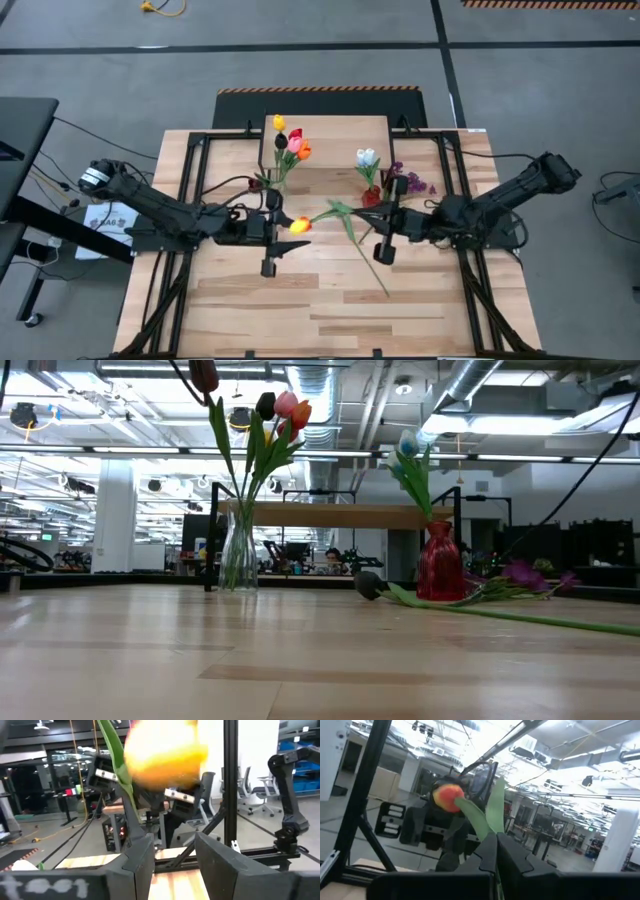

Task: Pick and place flowers into a vace then onto a shelf
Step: Put the yellow flower into the red vase

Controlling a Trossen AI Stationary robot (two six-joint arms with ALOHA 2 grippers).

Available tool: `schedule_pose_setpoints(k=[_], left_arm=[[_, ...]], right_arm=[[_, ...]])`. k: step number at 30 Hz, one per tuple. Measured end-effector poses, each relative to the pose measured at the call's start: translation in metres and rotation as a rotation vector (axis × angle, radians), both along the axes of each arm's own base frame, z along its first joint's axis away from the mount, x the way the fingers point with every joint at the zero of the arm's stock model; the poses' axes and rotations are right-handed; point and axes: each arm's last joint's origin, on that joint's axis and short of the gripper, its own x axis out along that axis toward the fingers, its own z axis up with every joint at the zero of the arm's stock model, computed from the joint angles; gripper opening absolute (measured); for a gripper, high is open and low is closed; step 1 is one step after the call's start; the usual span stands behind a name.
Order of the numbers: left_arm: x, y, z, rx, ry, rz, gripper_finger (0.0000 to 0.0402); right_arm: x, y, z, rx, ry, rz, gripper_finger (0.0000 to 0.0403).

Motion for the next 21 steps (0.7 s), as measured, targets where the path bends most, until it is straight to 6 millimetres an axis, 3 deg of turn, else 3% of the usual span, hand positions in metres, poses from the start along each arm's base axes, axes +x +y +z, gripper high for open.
schedule_pose_setpoints(k=[13,21], left_arm=[[0.004,0.013,0.002,-0.003,-0.022,-0.014,0.0135],[0.007,0.010,-0.001,0.023,-0.028,-0.066,0.0135]], right_arm=[[0.023,0.006,-0.015,0.003,-0.012,0.063,0.0000],[0.052,0.014,-0.014,-0.019,0.001,0.095,0.0000]])
